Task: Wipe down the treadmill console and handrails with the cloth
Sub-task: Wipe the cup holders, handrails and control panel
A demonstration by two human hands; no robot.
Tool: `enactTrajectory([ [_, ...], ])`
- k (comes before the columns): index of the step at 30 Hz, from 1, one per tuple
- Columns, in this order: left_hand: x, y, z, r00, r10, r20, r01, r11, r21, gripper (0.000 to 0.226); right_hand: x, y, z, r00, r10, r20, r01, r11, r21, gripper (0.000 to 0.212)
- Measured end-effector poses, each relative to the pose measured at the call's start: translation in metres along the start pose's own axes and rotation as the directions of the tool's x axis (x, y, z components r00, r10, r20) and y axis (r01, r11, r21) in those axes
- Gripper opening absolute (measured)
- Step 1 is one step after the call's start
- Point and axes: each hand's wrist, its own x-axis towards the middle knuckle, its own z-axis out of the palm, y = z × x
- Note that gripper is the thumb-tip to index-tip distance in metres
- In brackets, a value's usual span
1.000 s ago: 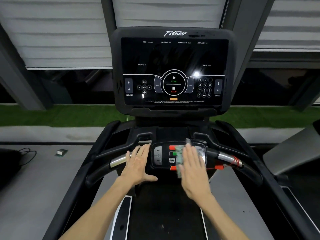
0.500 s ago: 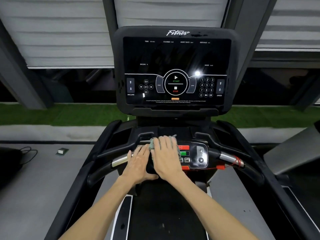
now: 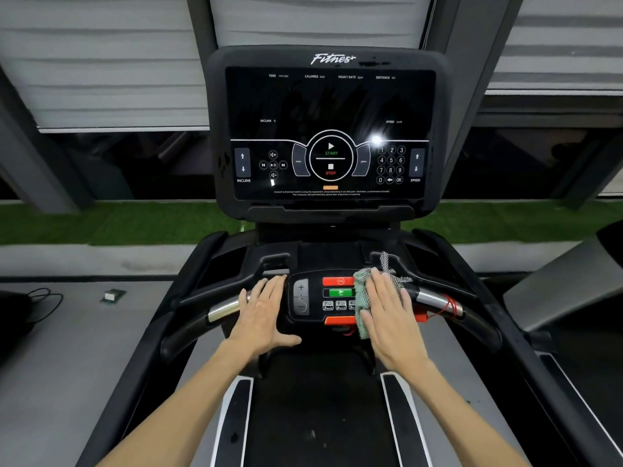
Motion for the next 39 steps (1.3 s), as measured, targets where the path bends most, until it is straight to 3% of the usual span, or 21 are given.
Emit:
enactTrajectory([
  [4,0.000,0.003,-0.002,1.000,0.002,0.012,-0.002,1.000,-0.004,0.124,0.027,-0.029,-0.009,0.982,0.177,-0.066,-0.171,0.981,0.087,0.059],
  [9,-0.003,-0.001,-0.010,0.998,0.022,0.062,-0.021,1.000,-0.014,0.119,0.059,-0.109,-0.008,0.993,-0.109,-0.044,0.111,0.993,0.039,0.058],
  [11,-0.004,-0.003,-0.013,0.997,0.038,0.068,-0.036,0.999,-0.018,0.116,0.055,-0.128,-0.002,0.987,-0.161,-0.018,0.162,0.986,0.050,0.059],
  [15,-0.005,-0.003,-0.012,0.998,0.037,0.052,-0.034,0.998,-0.056,0.118,0.042,-0.104,0.002,0.971,-0.237,-0.004,0.237,0.971,0.015,0.060],
  [19,-0.005,0.014,-0.006,0.998,-0.018,-0.056,0.012,0.994,-0.109,0.128,0.027,-0.043,0.000,0.997,-0.062,-0.055,0.066,0.996,0.062,0.060],
  [21,-0.003,0.026,-0.002,0.994,0.011,-0.112,-0.013,1.000,-0.018,0.133,0.023,-0.013,-0.005,0.999,0.001,-0.052,0.005,0.994,0.111,0.059],
  [24,0.006,0.052,0.000,0.979,0.147,-0.142,-0.123,0.978,0.170,0.135,0.016,0.022,-0.011,0.997,0.064,-0.048,-0.046,0.947,0.318,0.047],
  [27,0.014,0.071,-0.002,0.980,0.159,-0.121,-0.124,0.960,0.253,0.128,0.010,0.048,-0.011,0.995,0.085,-0.048,-0.047,0.849,0.527,0.035],
  [30,0.016,0.070,-0.001,0.978,0.159,-0.134,-0.116,0.951,0.288,0.129,0.011,0.068,-0.004,0.998,0.032,-0.051,-0.002,0.865,0.501,0.034],
  [32,0.017,0.069,0.004,0.978,0.166,-0.124,-0.122,0.945,0.304,0.131,0.004,0.087,0.005,0.988,0.139,-0.062,-0.094,0.877,0.472,0.032],
  [35,0.019,0.074,0.008,0.978,0.153,-0.141,-0.111,0.957,0.266,0.133,-0.020,0.127,0.016,0.916,0.396,-0.056,-0.333,0.832,0.443,0.035],
  [39,0.022,0.075,0.006,0.979,0.148,-0.143,-0.109,0.963,0.248,0.132,-0.005,0.106,0.003,0.895,0.422,-0.142,-0.337,0.851,0.403,0.043],
])
